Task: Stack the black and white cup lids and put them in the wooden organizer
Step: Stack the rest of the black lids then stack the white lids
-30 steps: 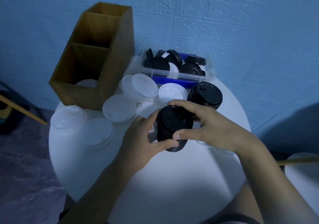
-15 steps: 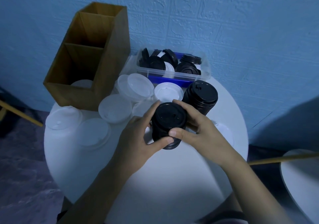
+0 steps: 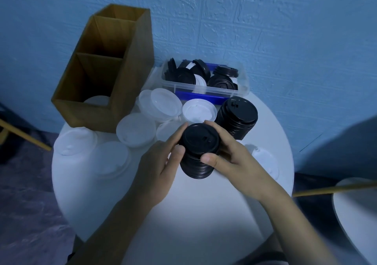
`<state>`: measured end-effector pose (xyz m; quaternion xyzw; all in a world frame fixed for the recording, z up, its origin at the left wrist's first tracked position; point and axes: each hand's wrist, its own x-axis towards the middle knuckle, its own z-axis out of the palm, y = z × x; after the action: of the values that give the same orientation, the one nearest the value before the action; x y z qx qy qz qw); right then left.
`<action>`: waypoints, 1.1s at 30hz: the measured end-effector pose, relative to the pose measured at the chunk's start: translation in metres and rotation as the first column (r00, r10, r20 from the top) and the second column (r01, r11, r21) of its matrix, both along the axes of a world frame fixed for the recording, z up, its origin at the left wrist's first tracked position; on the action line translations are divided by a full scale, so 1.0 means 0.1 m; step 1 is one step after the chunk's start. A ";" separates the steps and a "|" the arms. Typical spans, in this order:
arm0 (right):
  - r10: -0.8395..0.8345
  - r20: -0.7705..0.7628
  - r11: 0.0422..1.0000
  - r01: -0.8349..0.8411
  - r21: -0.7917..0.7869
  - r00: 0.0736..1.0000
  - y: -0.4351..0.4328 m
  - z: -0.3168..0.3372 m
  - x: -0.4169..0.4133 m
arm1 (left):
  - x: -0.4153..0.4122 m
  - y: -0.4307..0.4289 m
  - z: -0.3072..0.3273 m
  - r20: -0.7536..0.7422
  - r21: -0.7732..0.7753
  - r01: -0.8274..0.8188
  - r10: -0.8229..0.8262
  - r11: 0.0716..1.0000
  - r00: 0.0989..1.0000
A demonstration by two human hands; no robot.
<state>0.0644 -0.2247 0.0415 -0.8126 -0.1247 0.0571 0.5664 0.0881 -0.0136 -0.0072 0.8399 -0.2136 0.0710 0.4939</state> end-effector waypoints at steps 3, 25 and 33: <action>0.022 -0.004 1.000 -0.022 -0.014 1.000 -0.01 0.02 0.01 | 0.00 -0.01 0.05 -0.013 -0.047 0.005 -0.005 0.999 1.000; 0.113 -0.101 0.968 -0.132 -0.212 0.988 -0.18 0.36 0.13 | -0.02 -0.01 0.02 0.020 -0.010 -0.069 0.069 0.998 0.997; 0.152 -0.124 0.963 -0.176 -0.207 0.981 -0.13 0.47 0.18 | 0.01 0.01 0.01 -0.014 -0.049 -0.054 0.053 0.997 0.998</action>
<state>0.0820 -0.2373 0.0883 -0.8521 -0.1540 0.1606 0.4737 0.0889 -0.0127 -0.0065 0.8333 -0.1861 0.0841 0.5137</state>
